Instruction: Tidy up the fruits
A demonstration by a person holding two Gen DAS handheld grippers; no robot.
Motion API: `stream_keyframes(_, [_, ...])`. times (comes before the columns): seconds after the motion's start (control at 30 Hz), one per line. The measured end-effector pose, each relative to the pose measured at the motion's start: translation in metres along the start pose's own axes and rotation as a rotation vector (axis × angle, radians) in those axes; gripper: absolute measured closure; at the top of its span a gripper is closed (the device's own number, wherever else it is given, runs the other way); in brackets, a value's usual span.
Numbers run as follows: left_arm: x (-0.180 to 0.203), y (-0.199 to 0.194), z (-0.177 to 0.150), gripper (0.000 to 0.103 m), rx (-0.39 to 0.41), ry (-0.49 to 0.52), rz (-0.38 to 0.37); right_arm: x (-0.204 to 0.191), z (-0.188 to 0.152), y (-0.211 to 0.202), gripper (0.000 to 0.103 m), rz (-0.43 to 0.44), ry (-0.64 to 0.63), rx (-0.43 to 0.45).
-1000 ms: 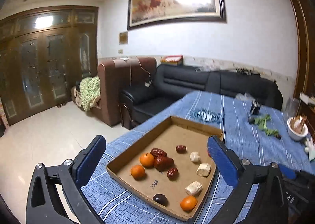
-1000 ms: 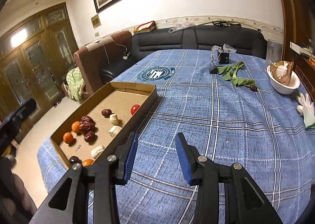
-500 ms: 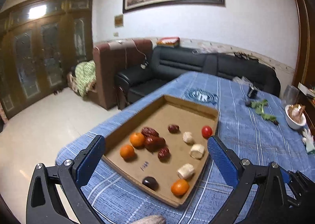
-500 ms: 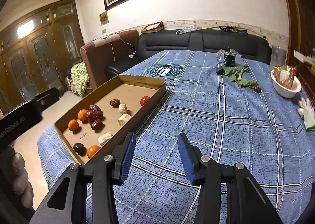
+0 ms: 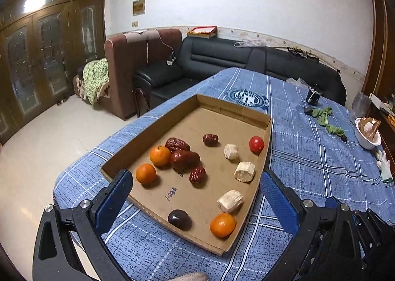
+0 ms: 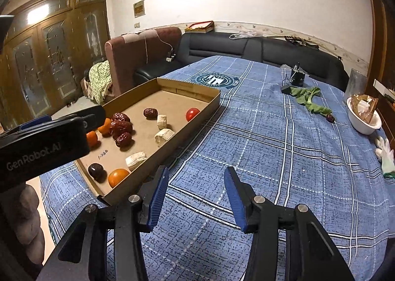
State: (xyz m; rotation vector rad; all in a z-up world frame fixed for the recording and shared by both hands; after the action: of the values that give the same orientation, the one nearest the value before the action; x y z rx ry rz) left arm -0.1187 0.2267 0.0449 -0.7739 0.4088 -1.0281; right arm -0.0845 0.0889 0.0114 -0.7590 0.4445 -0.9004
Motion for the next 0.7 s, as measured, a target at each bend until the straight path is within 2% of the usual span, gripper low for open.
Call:
stream_keyframes(0.27, [-0.004,0.019,-0.007,0.0,-0.067,-0.011,-0.026,-0.003,-0.002,0.011,0.049,-0.006,-0.008,-0.028])
stream_keyframes(0.7, [-0.001,0.028,-0.013,0.0,-0.104,-0.009,-0.045,-0.005,-0.004,0.018,0.047,-0.006,-0.011,-0.045])
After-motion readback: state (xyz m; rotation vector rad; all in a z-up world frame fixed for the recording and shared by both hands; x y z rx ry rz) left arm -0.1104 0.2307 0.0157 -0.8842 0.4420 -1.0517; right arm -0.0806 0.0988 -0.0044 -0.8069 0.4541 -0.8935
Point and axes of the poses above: each gripper's, at about its wrist camera, not at the fingertips, and y roughly the way its jaws point, x to its right, z to its top, the point moved 8 cm from there along y, roughly the way its jaws point, and after that the axes turned 10 degrees about -x, right-handed, at the moved point
